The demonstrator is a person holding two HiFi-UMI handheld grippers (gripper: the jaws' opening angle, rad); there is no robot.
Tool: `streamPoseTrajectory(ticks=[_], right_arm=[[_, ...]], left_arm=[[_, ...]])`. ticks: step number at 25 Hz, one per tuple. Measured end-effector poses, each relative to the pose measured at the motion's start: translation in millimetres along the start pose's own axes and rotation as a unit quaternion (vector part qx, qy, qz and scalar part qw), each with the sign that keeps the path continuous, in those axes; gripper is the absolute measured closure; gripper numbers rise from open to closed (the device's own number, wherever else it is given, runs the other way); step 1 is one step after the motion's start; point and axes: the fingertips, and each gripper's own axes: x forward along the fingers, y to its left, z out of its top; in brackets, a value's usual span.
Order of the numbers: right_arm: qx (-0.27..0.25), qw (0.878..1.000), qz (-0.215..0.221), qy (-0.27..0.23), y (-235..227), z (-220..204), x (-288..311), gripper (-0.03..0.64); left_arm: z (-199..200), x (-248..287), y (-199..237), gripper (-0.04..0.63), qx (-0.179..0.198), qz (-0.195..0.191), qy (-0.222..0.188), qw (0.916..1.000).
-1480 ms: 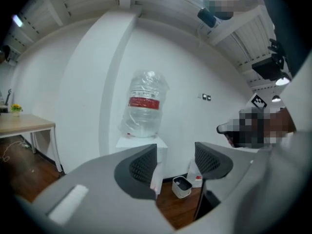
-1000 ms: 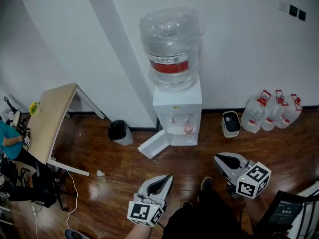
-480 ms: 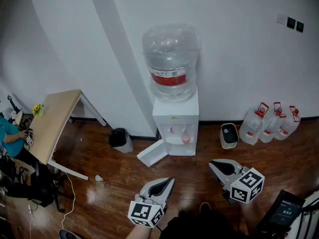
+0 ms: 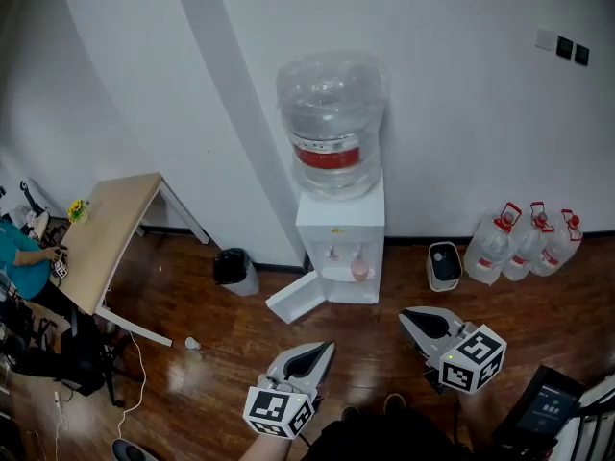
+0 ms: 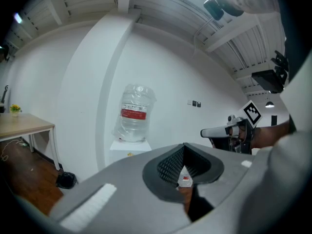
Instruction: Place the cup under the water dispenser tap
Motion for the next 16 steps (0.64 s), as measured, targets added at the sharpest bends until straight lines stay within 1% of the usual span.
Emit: streamPoseTrajectory(ticks=[4, 9, 13, 16], right_arm=[[-0.002, 1.0, -0.011, 0.003, -2.3, -0.8, -3.7, 0.617], [-0.006, 1.0, -0.013, 0.001, 4.2, -0.4, -2.5, 0.617], [-0.013, 1.0, -0.015, -0.005, 8.4, 8.8, -1.5, 0.617], [-0.018, 1.0, -0.015, -0.007, 12.0, 14.6, -0.7, 0.617]], left_arm=[[-1.0, 2.9, 2.4, 0.284, 0.004, 0.005, 0.002, 1.0], [-1.3, -2.1, 7.0, 0.284, 0.004, 0.01, 0.001, 0.9999], [3.0, -6.0, 17.3, 0.284, 0.002, 0.032, 0.0, 0.9995], [4.6, -8.9, 23.2, 0.284, 0.002, 0.037, 0.001, 0.9993]])
